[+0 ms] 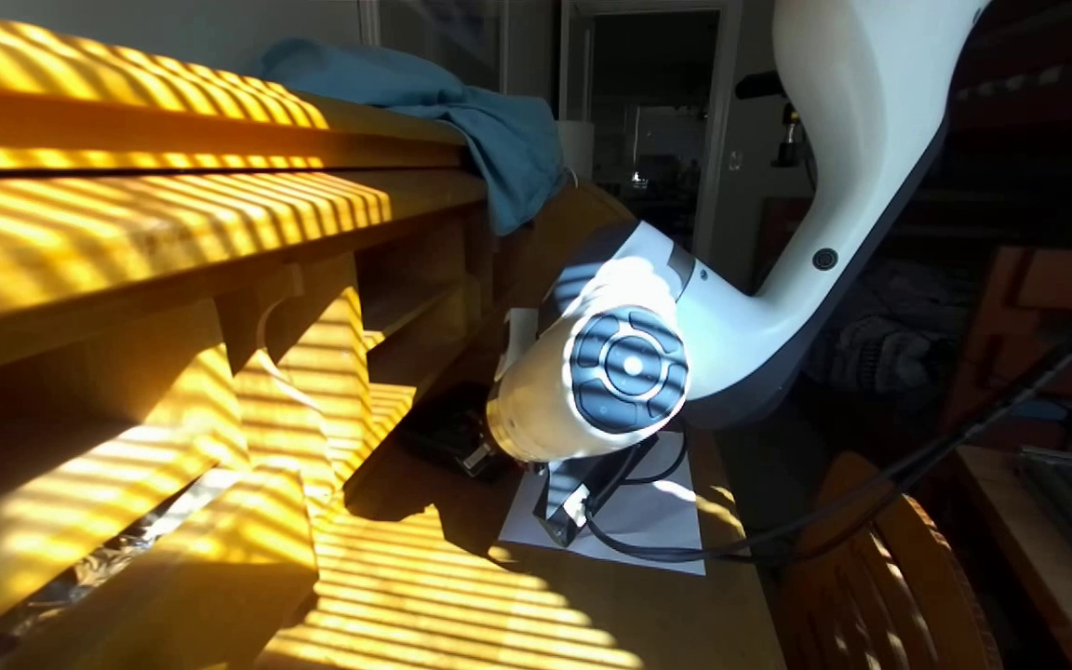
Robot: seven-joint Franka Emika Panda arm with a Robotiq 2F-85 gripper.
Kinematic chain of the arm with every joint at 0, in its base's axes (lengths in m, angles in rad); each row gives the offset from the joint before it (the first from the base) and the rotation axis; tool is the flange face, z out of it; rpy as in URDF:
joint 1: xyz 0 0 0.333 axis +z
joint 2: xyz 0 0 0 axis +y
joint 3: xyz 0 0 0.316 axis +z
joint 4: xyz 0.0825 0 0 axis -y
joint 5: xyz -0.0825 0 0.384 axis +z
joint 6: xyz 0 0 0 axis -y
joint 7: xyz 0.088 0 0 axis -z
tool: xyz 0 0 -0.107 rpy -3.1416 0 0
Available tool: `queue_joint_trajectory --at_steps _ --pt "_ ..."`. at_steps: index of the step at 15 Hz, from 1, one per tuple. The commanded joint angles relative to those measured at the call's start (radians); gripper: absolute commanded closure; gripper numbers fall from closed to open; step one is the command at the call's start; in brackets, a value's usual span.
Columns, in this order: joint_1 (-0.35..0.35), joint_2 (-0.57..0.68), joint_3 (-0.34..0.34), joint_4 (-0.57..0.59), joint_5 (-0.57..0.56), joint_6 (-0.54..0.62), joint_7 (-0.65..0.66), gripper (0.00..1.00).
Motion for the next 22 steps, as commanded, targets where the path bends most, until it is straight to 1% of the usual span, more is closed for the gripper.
queue_joint_trajectory --at_steps 1,9,14,17,22 --pt "-0.009 -0.014 0.015 -0.02 -0.006 0.007 -0.025 0.98" --pt "0.015 0.014 0.021 0.003 -0.04 0.003 -0.047 0.98" --pt "0.027 0.028 0.015 0.003 -0.142 0.002 -0.001 0.98" --pt "0.014 0.041 0.023 0.008 -0.209 0.018 0.019 0.98" --pt "-0.009 0.052 0.039 0.004 -0.238 0.068 0.023 0.98"
